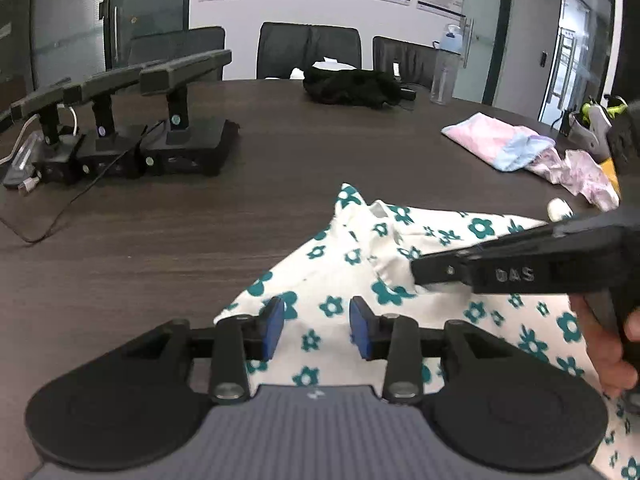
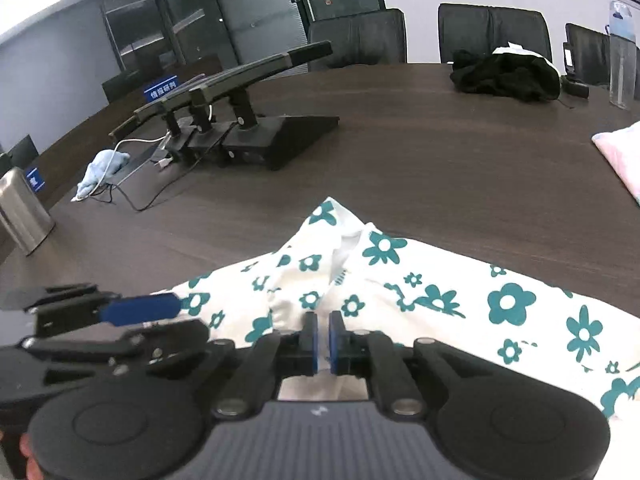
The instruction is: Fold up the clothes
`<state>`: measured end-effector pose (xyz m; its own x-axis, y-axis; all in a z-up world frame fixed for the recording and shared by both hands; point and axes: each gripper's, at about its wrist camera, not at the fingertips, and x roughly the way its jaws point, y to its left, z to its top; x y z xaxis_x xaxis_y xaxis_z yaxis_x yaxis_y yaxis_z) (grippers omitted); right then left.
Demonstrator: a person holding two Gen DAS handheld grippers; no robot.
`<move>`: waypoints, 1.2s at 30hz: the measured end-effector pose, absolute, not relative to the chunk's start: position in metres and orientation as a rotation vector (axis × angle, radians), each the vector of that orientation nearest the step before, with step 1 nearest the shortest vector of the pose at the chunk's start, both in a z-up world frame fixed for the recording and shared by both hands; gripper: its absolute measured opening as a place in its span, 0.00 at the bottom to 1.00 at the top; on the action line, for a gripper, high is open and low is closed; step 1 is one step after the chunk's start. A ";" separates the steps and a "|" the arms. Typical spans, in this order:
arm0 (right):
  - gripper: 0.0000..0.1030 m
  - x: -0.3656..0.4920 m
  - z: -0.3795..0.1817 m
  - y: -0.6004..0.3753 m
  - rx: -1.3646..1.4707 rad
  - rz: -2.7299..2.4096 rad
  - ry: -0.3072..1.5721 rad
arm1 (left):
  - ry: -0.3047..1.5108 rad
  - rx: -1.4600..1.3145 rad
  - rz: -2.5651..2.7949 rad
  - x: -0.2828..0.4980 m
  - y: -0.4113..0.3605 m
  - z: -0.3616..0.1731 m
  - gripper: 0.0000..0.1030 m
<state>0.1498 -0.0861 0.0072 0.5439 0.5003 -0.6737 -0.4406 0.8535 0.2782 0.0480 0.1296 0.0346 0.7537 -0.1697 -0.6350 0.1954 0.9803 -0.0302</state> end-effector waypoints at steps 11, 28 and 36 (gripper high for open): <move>0.10 0.146 0.017 -0.111 0.166 0.632 0.842 | 0.723 0.144 -0.252 0.033 0.103 0.043 0.43; 0.09 0.151 0.001 -0.101 0.223 0.652 0.881 | 0.684 0.023 -0.168 0.043 0.114 0.019 0.33; 0.17 0.012 0.049 -0.214 -0.131 0.499 0.685 | 0.570 0.045 -0.391 -0.057 0.138 0.051 0.53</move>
<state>0.0117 -0.2137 0.0487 0.6622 0.3981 -0.6349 -0.4822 0.8749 0.0456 -0.0567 0.1376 0.0508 0.7704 -0.3482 -0.5340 0.3726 0.9256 -0.0660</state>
